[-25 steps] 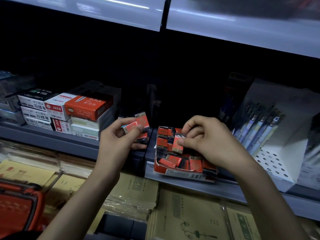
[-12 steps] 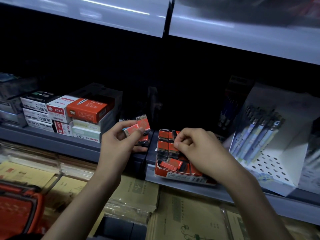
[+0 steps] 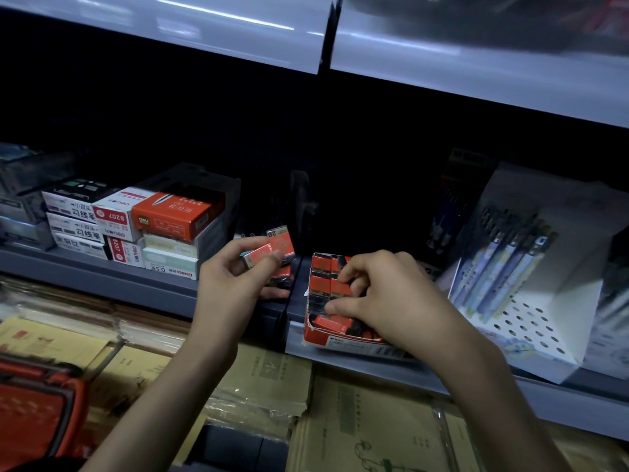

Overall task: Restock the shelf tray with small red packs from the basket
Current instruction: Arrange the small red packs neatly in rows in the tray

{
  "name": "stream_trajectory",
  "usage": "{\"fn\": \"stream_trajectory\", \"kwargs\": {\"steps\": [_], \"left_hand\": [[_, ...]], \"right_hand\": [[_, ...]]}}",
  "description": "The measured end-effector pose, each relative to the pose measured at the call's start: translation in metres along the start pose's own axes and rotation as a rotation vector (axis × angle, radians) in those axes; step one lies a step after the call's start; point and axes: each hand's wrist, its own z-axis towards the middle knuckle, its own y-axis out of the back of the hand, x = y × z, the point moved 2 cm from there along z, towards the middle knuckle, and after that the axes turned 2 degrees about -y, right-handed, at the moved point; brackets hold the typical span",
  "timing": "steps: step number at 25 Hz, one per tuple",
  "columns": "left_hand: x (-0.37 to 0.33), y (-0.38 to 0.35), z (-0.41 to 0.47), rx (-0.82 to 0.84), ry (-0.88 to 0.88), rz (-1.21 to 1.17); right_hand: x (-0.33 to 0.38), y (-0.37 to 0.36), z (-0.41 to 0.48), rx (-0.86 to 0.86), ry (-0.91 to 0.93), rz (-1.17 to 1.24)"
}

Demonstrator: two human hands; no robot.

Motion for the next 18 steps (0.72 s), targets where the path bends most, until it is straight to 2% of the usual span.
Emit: {"fn": "stream_trajectory", "kwargs": {"steps": [5, 9, 14, 18], "left_hand": [[0.001, -0.001, 0.001, 0.001, -0.008, 0.003], [0.002, 0.0, 0.0, 0.01, -0.013, -0.003], [0.001, 0.0, 0.001, 0.011, -0.01, 0.0], [0.0, 0.0, 0.0, 0.015, -0.008, 0.004]], "right_hand": [[0.005, -0.003, -0.003, -0.043, 0.05, -0.129], [-0.005, 0.011, -0.003, -0.051, 0.042, -0.035], [-0.033, 0.025, 0.012, -0.261, 0.001, -0.098], [-0.03, 0.006, 0.026, -0.214, 0.045, -0.148]]}}
